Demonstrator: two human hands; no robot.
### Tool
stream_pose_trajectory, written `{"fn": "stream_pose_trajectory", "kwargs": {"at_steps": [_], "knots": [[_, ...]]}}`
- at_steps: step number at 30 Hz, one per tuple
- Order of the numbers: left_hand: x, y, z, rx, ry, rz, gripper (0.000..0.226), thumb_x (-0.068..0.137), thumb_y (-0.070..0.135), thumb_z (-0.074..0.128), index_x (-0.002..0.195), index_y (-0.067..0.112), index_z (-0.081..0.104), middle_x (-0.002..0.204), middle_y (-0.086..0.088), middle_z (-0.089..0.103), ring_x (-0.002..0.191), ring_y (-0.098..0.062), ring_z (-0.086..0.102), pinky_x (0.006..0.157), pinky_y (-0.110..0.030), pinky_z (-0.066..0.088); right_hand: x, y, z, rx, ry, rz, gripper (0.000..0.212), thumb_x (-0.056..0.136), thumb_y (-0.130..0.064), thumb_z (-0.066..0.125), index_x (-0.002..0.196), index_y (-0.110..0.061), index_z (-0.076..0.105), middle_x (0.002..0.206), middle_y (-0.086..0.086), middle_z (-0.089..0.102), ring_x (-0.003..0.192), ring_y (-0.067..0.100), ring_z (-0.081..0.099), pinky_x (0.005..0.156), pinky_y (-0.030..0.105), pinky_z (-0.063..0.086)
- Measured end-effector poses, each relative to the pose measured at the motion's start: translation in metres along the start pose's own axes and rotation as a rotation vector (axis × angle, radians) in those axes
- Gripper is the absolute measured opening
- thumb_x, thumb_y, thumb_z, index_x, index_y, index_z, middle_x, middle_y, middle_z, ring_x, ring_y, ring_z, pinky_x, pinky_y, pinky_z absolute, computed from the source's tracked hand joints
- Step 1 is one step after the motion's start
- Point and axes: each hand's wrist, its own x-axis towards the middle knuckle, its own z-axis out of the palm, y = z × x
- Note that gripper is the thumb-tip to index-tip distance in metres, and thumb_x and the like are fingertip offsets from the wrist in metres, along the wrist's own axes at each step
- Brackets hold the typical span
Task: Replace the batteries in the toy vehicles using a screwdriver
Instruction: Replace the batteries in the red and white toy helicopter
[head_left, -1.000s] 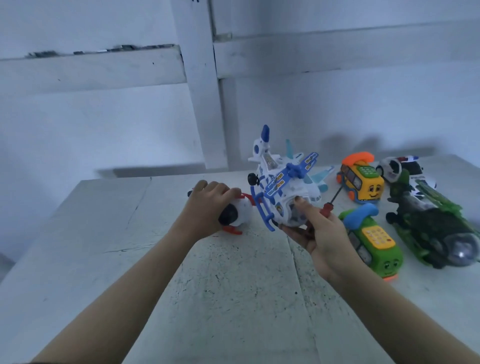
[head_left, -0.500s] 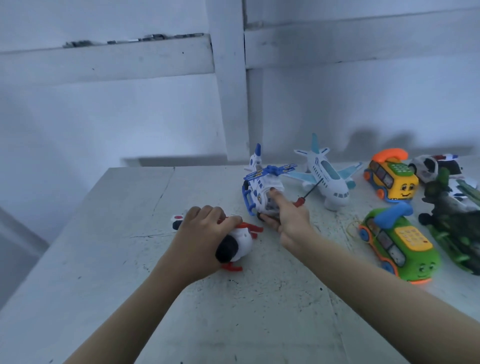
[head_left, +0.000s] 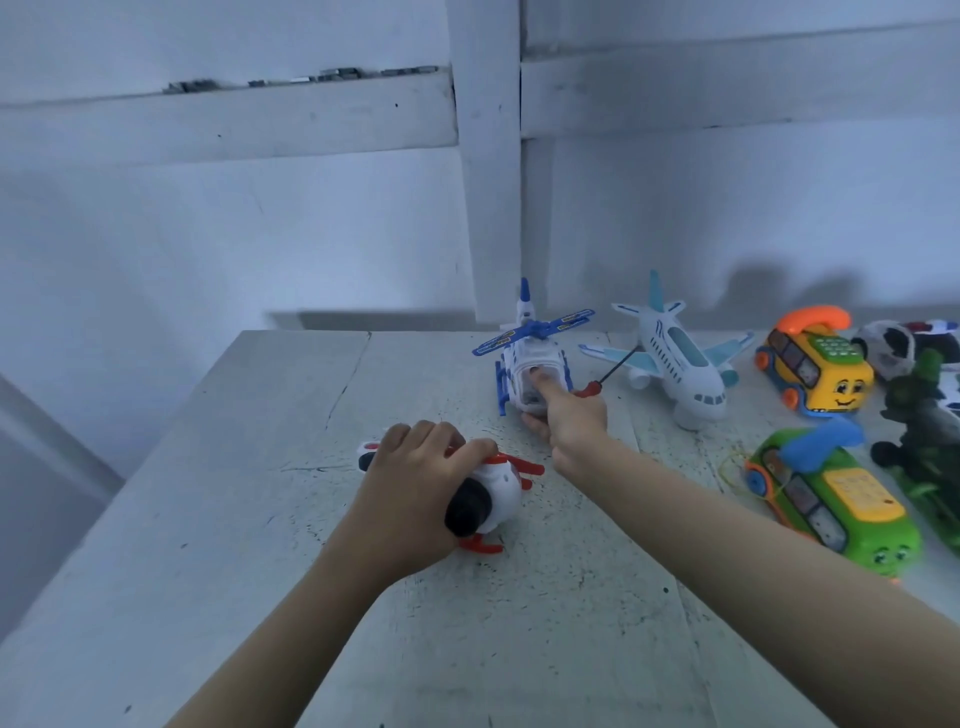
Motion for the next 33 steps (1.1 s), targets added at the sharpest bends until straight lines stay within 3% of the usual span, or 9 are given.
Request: {"fn": "stream_pose_trajectory", "kwargs": {"at_steps": [6, 10, 16, 18, 21, 23, 28, 30, 33], "knots": [[0.0, 0.002, -0.001, -0.007, -0.012, -0.024, 0.077, 0.043, 0.039, 0.089, 0.112, 0.029, 0.056, 0.091, 0.003, 0.063, 0.082, -0.02, 0.061, 0.074, -0.035, 0.048, 0.0, -0.004, 0.003, 0.018, -0.018, 0.046, 0.051, 0.081, -0.026, 0.075, 0.117, -0.006, 0.045, 0.086, 0.002, 0.056, 0.073, 0.015, 0.062, 0.076, 0.027, 0.057], [0.0, 0.004, -0.002, -0.009, -0.017, -0.042, 0.076, 0.042, 0.037, 0.089, 0.111, 0.027, 0.06, 0.09, 0.002, 0.064, 0.081, -0.02, 0.062, 0.073, -0.035, 0.048, -0.002, -0.001, 0.007, 0.039, -0.037, 0.075, 0.059, 0.078, -0.029, 0.078, 0.121, -0.003, 0.048, 0.101, 0.007, 0.062, 0.083, 0.016, 0.064, 0.064, 0.02, 0.055], [0.0, 0.006, -0.003, -0.009, -0.022, -0.054, 0.076, 0.042, 0.036, 0.09, 0.111, 0.027, 0.061, 0.091, 0.002, 0.064, 0.082, -0.021, 0.062, 0.074, -0.035, 0.048, -0.006, -0.003, 0.007, 0.006, -0.073, 0.091, 0.041, 0.084, -0.027, 0.072, 0.113, -0.004, 0.052, 0.09, 0.005, 0.059, 0.084, 0.018, 0.064, 0.075, 0.025, 0.056], [0.001, 0.007, -0.003, -0.012, -0.033, -0.064, 0.076, 0.043, 0.035, 0.089, 0.113, 0.026, 0.062, 0.092, 0.002, 0.064, 0.084, -0.021, 0.062, 0.075, -0.036, 0.048, -0.009, -0.007, 0.006, -0.063, -0.097, 0.103, 0.031, 0.089, -0.025, 0.067, 0.111, -0.006, 0.055, 0.099, 0.008, 0.06, 0.094, 0.024, 0.066, 0.079, 0.029, 0.058], [0.003, 0.007, -0.005, -0.025, -0.046, -0.091, 0.075, 0.045, 0.033, 0.088, 0.115, 0.026, 0.061, 0.095, 0.001, 0.066, 0.088, -0.023, 0.062, 0.078, -0.039, 0.048, -0.023, -0.018, 0.0, -0.175, -0.185, 0.145, 0.032, 0.093, -0.019, 0.06, 0.122, -0.007, 0.051, 0.12, 0.016, 0.054, 0.093, 0.027, 0.065, 0.066, 0.027, 0.059], [0.005, 0.007, -0.01, -0.044, -0.038, -0.11, 0.073, 0.048, 0.036, 0.084, 0.116, 0.026, 0.06, 0.097, 0.001, 0.067, 0.089, -0.025, 0.063, 0.08, -0.038, 0.046, -0.035, -0.025, -0.011, -0.243, -0.254, 0.144, 0.032, 0.094, -0.017, 0.056, 0.123, -0.005, 0.049, 0.113, 0.017, 0.052, 0.09, 0.028, 0.065, 0.062, 0.029, 0.06], [0.019, 0.018, -0.052, -0.348, 0.008, -0.243, 0.078, 0.055, 0.057, 0.074, 0.124, 0.027, 0.055, 0.1, 0.012, 0.063, 0.087, -0.01, 0.056, 0.081, -0.026, 0.038, -0.063, -0.041, -0.045, -0.345, -0.349, -0.144, 0.013, 0.096, -0.014, 0.053, 0.093, -0.002, 0.054, 0.084, 0.008, 0.066, 0.069, 0.016, 0.067, 0.077, 0.034, 0.056], [0.024, 0.026, -0.067, -0.538, 0.017, -0.341, 0.077, 0.053, 0.052, 0.079, 0.122, 0.031, 0.052, 0.098, 0.017, 0.06, 0.085, -0.002, 0.055, 0.074, -0.015, 0.039, -0.065, -0.043, -0.057, -0.374, -0.26, -0.271, 0.019, 0.096, -0.019, 0.053, 0.097, 0.0, 0.054, 0.087, 0.011, 0.065, 0.079, 0.02, 0.067, 0.088, 0.04, 0.051], [0.032, 0.037, -0.071, -0.747, 0.019, -0.528, 0.063, 0.056, 0.042, 0.087, 0.104, 0.034, 0.048, 0.093, 0.017, 0.06, 0.084, 0.0, 0.057, 0.065, -0.013, 0.04, -0.075, -0.043, -0.075, -0.387, -0.142, -0.405, 0.025, 0.095, -0.026, 0.053, 0.101, -0.002, 0.054, 0.099, 0.014, 0.058, 0.091, 0.026, 0.056, 0.079, 0.03, 0.046]]}}
